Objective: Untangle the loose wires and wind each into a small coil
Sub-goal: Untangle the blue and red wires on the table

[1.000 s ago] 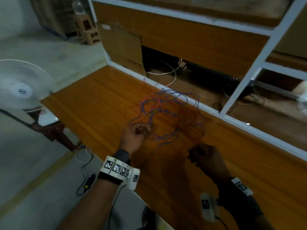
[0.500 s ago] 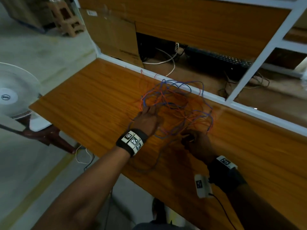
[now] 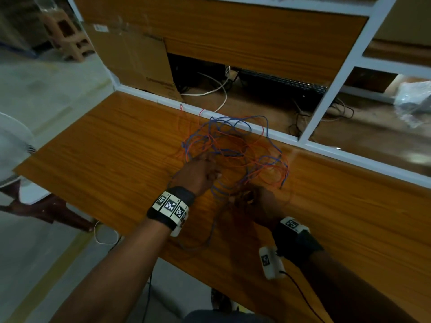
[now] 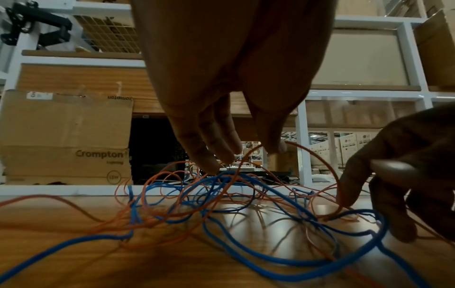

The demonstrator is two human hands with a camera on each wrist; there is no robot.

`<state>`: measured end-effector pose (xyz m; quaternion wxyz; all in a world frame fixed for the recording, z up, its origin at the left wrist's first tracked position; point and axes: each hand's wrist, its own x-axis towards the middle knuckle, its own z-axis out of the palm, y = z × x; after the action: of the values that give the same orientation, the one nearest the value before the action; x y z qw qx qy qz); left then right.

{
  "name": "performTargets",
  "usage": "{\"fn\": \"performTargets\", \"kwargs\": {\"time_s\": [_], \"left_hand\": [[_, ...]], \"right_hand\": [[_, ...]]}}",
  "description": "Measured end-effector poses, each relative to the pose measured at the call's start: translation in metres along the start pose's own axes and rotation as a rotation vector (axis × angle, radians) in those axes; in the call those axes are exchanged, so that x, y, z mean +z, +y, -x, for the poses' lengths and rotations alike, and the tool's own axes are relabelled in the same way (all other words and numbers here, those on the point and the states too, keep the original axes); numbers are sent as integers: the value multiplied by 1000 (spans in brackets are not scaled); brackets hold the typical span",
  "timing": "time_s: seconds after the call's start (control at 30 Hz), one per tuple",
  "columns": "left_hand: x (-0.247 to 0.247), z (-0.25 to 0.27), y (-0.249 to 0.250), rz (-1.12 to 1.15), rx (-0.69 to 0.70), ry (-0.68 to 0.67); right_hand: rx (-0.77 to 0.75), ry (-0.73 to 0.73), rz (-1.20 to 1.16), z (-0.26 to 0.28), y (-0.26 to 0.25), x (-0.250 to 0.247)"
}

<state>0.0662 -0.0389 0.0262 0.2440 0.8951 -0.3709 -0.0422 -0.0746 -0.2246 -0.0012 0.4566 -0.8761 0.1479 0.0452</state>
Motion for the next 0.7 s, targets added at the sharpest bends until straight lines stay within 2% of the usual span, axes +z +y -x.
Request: {"fn": "performTargets", "kwargs": {"time_s": [0.1,0.23,0.37,0.5,0.57,0.63,0.7], "left_hand": [[-2,5,-1,34,-6,34],[-3,8,-6,64,-60,74],[-3,13,-6,60,-114,112],[3,16,0,60,-169,110],[5,22,14,91,-63,126],[6,28,39,144,122,118],[8,36,65,219,210,75]], "right_hand": [[53,64,-27,-8,-4,8],[4,173,-62,-13,2,9],[-34,342,-264,8,-1,-5],[-64,363,-498,34,-9,-20],[-69,339,-638,43,-18,-27],[-105,283,-742,53,-32,-37],[-150,279,-807,59,-46,-47]]}}
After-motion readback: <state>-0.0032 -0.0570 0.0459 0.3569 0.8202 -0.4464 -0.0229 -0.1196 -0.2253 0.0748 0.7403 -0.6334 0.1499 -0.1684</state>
